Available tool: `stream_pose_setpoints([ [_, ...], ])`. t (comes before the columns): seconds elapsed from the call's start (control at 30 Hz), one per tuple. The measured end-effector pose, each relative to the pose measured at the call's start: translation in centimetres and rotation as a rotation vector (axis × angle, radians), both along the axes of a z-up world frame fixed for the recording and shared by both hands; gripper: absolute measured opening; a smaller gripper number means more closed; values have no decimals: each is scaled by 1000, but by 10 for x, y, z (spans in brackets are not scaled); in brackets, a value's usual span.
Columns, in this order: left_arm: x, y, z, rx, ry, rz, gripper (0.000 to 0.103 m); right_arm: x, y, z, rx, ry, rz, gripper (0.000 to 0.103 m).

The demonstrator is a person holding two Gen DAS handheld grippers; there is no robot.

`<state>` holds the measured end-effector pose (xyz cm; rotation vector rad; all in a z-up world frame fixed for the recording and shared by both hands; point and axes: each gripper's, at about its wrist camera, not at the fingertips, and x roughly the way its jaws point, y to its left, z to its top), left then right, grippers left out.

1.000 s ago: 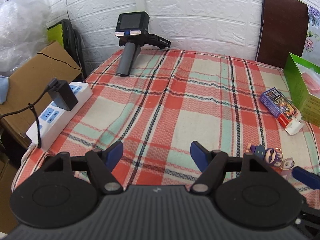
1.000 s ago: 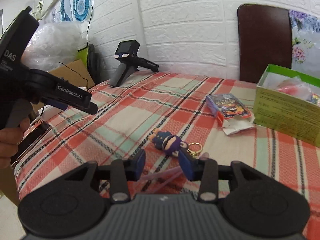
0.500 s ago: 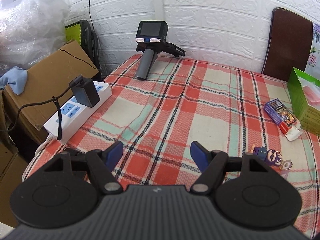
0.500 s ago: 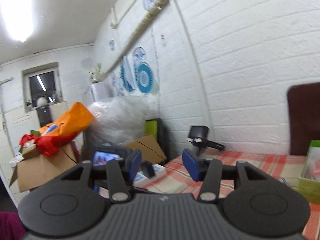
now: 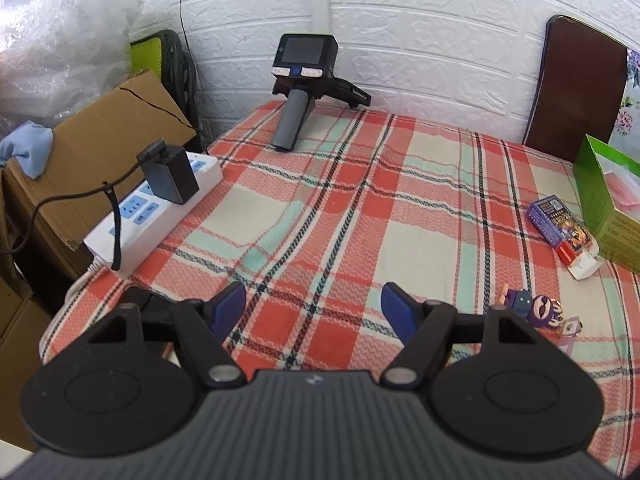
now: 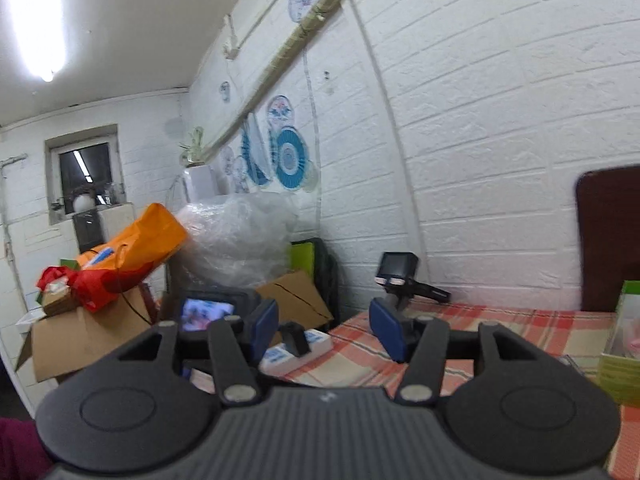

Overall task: Organize objects
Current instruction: 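Grasp the blue card deck box with the left gripper and drop it into the green box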

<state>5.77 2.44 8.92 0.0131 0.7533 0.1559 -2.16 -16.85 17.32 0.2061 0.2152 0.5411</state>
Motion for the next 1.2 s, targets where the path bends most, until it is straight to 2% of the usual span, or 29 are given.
stream_pose_setpoints([
  [0.13, -1, -3, -8, -28, 41, -34, 76, 15, -30, -48, -36, 124, -138, 53],
  [0.23, -2, -11, -15, -20, 62, -63, 76, 19, -47, -80, -43, 210, -187, 53],
  [0.33, 0, -18, -21, -41, 88, -91, 76, 18, -58, -100, -64, 253, -222, 53],
  [0.57, 7, -35, -23, -68, 106, -158, 76, 20, -73, -115, -99, 273, -280, 53],
  [0.63, 15, -40, -24, -98, 113, -186, 76, 27, -80, -118, -110, 279, -307, 53],
  [0.8, 45, -65, -34, -195, 147, -280, 76, 51, -99, -132, -128, 321, -362, 53],
  [0.93, 78, -92, -39, -230, 170, -332, 76, 75, -101, -140, -179, 342, -376, 53],
  [1.03, 111, -113, -32, -227, 137, -377, 77, 99, -101, -147, -214, 363, -374, 56],
  [1.13, 145, -130, -31, -218, 93, -432, 93, 124, -102, -153, -249, 387, -375, 62],
  [1.2, 165, -139, -34, -206, 55, -498, 93, 139, -107, -155, -239, 411, -370, 63],
])
